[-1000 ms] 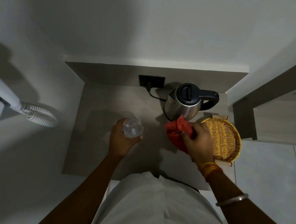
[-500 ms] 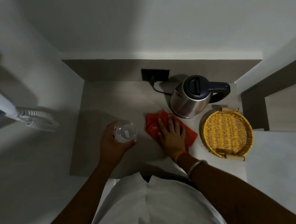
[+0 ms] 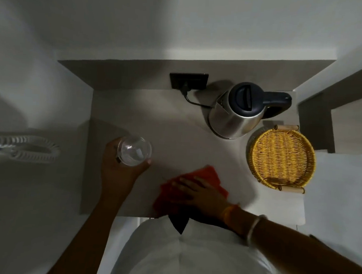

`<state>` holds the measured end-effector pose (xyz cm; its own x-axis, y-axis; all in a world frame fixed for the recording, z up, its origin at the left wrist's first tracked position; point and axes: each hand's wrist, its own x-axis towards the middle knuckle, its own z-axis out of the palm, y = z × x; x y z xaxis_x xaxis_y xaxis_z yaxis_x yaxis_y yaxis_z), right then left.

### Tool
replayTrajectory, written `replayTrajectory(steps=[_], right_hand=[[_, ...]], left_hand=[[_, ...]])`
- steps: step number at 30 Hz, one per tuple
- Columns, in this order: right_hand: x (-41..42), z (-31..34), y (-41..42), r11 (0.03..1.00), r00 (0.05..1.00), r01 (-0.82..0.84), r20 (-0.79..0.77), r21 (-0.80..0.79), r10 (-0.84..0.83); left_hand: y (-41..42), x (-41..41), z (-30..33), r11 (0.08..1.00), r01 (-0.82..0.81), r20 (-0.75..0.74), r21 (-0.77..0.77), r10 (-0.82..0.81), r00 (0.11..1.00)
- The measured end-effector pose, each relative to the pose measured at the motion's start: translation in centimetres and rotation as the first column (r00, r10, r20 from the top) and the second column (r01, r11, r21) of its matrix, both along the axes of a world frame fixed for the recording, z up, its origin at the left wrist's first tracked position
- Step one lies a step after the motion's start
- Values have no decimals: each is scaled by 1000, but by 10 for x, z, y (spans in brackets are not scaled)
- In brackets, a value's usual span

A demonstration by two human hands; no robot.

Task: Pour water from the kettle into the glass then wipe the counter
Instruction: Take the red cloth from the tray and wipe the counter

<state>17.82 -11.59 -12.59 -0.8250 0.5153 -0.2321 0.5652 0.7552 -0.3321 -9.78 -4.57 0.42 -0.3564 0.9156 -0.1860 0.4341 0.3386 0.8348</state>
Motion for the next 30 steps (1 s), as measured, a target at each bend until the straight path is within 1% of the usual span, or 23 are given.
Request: replayTrajectory(steps=[2,4,7,9,10,12,14,16,18,19,21,23,25,28,30], right_hand=[[30,1,11,996,996,81,45,46,-83],[32,2,37,966,963,257,76,39,-260],[-13,7,86,839,837,543,67,25,-544],[-55,15,119,763,761,647,70,-11,-645],[-73,17,132,762,761,647,86,-34,-643],[-105,21,138,822,824,564,117,-76,-554],[-120,19,124,907,910,412,97,-91,-403],[-115,15,83,971,975,224,34,-86,-221],[-96,9,39,997,999,32,18,-73,-31],[-81,6,20,999,1000,-5,13,-44,5],[-40,2,-4,999,999,45,8,-3,-45],[-1,1,-8,979,979,203,22,18,-204],[17,3,13,931,929,362,64,38,-364],[0,6,69,821,816,570,87,45,-571],[-30,8,109,752,748,658,71,42,-659]], left_hand=[[-4,2,3,1000,-2,-11,-4,2,1000],[-8,6,7,1000,-15,-1,7,15,1000],[-16,12,14,999,-33,-8,22,33,999],[-19,14,18,998,-55,18,20,55,998],[-19,15,19,998,-61,22,24,60,998],[-18,14,22,997,-67,12,41,67,998],[-13,13,26,995,-80,23,67,78,997],[-15,16,33,993,-78,12,92,77,997],[-16,13,35,991,-88,33,100,85,996],[-17,11,33,992,-87,35,95,84,996],[-19,9,29,995,-80,41,65,78,996],[-22,10,27,996,-76,42,51,74,996],[-26,9,27,995,-85,46,49,82,996],[-30,16,29,994,-88,52,63,84,995],[-32,19,28,993,-97,57,62,94,994]])
